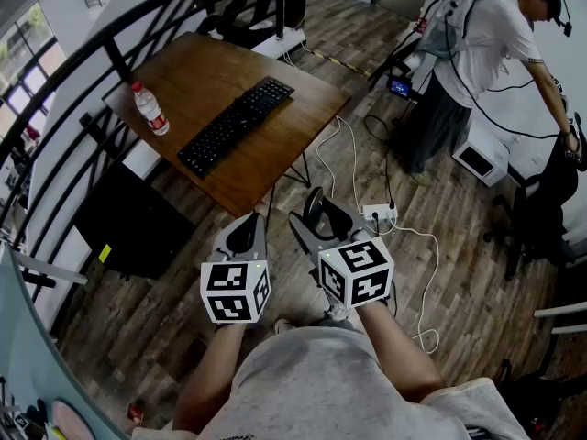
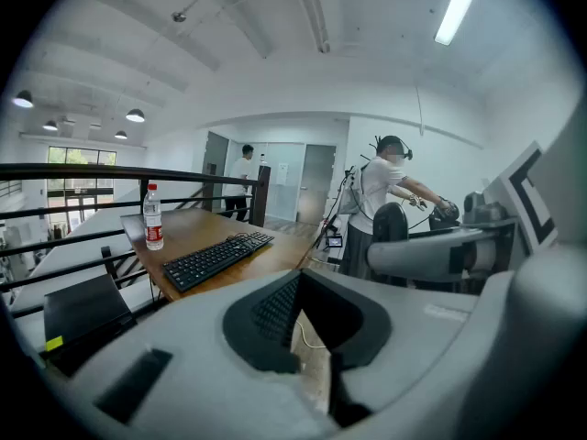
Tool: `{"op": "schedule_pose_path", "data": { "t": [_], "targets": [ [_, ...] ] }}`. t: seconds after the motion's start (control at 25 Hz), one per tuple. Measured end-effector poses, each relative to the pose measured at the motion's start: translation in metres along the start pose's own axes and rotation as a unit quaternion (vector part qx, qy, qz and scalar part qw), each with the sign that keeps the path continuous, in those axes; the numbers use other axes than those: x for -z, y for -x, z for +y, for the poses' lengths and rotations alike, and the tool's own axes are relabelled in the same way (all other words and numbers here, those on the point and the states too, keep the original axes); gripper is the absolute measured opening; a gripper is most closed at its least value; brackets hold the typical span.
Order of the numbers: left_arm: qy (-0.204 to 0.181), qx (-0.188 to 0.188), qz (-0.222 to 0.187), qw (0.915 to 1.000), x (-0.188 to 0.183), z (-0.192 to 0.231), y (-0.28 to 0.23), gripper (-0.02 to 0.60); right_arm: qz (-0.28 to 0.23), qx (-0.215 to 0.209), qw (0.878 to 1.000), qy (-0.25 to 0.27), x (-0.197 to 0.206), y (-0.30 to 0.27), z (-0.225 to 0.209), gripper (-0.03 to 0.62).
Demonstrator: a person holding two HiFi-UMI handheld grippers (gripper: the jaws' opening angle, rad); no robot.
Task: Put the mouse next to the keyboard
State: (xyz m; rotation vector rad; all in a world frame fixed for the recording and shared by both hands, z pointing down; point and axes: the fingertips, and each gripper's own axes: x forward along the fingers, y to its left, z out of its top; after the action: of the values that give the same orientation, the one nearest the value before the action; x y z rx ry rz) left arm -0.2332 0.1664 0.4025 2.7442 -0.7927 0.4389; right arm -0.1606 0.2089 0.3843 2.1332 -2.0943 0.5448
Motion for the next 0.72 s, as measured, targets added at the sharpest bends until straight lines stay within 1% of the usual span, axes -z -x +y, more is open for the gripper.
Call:
{"op": "schedule_pose_path", "data": {
  "t": [0.4,0.56,0.72],
  "targets": [
    [0.005,0.021,0.005,0.9997,0.000,0.005,-0.007,-0.005,0.002,0.011,1.000,-0.011,0.000,-0.005,0.000,0.264],
    [0.008,0.030,0.009,0.9995,0.000,0.005,-0.017,-0.005,0.003,0.018,1.000,-0.014,0.000,-0.007,-0.007,0.264],
    [0.006,0.033,0.012,0.9994,-0.006,0.003,-0.032,-0.006,0.002,0.015,1.000,-0.018,-0.004,-0.013,-0.019,0.264]
  ]
}}
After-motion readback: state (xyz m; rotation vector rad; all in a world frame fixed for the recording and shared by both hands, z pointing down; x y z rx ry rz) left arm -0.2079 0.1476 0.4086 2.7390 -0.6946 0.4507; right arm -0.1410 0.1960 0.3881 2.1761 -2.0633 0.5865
